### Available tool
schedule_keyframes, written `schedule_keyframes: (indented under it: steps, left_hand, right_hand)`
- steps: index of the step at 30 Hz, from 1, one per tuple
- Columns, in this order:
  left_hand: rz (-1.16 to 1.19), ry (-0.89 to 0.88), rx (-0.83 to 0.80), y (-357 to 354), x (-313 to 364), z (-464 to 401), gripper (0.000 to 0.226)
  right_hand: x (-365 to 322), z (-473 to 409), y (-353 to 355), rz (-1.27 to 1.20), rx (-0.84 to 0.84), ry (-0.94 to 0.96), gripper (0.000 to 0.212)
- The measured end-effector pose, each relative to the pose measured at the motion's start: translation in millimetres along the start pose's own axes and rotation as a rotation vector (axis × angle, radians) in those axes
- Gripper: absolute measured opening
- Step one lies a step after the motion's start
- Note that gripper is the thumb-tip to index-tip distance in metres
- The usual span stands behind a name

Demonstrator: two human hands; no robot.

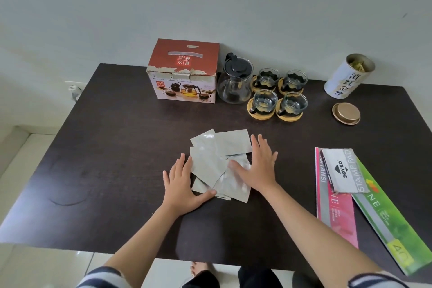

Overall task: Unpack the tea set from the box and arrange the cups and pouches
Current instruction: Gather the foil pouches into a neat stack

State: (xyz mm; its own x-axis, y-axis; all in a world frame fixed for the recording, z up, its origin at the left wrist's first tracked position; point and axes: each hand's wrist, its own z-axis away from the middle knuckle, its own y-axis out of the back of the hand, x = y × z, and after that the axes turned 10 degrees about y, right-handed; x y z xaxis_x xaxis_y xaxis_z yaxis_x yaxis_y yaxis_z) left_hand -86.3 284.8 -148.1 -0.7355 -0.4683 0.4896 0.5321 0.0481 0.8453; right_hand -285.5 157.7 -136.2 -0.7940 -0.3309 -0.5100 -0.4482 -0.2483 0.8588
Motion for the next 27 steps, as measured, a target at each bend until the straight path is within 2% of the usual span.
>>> schedule_keyframes:
  steps: [4, 9, 15, 19, 23, 25, 27]
  left_hand:
    - [-0.177, -0.014, -0.042, -5, 2, 0, 0.140]
    - [-0.279, -0.052, -0.030, -9, -1, 1, 0.135]
    - [-0.276, -0.039, -0.017, -11, 1, 0, 0.125]
    - [-0.251, -0.040, -0.017, -12, -1, -1, 0.115]
    - [-0.206, -0.023, 0.029, -13, -3, -2, 0.095]
    - [-0.144, -0.010, 0.048, -13, -2, -2, 0.094]
    - [-0.107, -0.025, 0.052, -13, -2, -1, 0.097]
  right_hand:
    - [-1, -23, -1, -0.002, -0.054, -0.065, 0.091]
    - [-9, -19, -20, 0.013, -0.078, -0.024, 0.081]
    - [-25, -9, -34, -0.095, 0.011, -0.014, 0.067]
    - [-29, -6, -34, -0.213, 0.151, 0.041, 0.055]
    - [-22, -11, -22, -0.287, 0.211, 0.021, 0.063]
    - [-18, -5, -15, -0.272, 0.158, 0.072, 0.075]
    - [-14, 7, -10, -0.200, 0.026, 0.138, 0.089]
